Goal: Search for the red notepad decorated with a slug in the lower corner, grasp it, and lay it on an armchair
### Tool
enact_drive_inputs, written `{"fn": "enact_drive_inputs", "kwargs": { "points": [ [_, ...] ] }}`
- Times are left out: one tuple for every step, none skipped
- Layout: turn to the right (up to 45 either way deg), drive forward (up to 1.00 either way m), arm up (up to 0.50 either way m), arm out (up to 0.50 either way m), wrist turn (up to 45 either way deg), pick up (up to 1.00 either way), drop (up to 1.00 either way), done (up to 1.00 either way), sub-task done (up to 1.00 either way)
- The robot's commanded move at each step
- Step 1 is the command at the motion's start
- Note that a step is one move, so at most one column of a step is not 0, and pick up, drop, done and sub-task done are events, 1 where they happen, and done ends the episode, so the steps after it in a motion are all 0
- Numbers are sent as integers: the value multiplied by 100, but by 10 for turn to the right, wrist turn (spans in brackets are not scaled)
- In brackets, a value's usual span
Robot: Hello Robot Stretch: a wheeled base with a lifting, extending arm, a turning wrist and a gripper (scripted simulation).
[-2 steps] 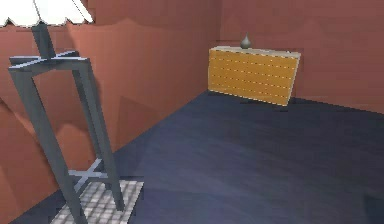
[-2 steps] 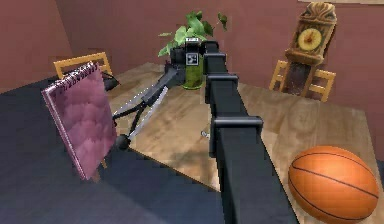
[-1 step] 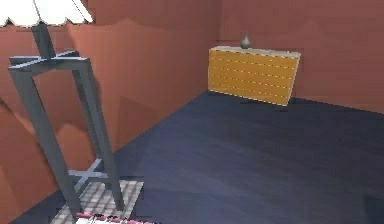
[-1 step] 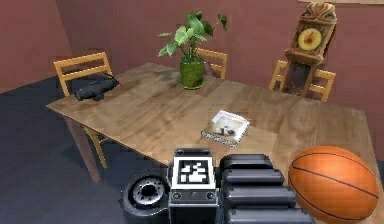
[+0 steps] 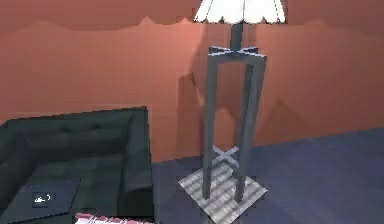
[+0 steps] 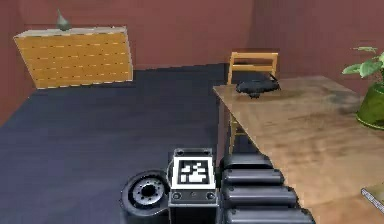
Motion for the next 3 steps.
{"fn": "enact_drive_inputs", "kwargs": {
  "points": [
    [-450, 0, 0, 0, 0, 0, 0, 0, 0],
    [-450, 0, 0, 0, 0, 0, 0, 0, 0],
    [-60, 0, 0, 0, 0, 0, 0, 0, 0]
  ]
}}
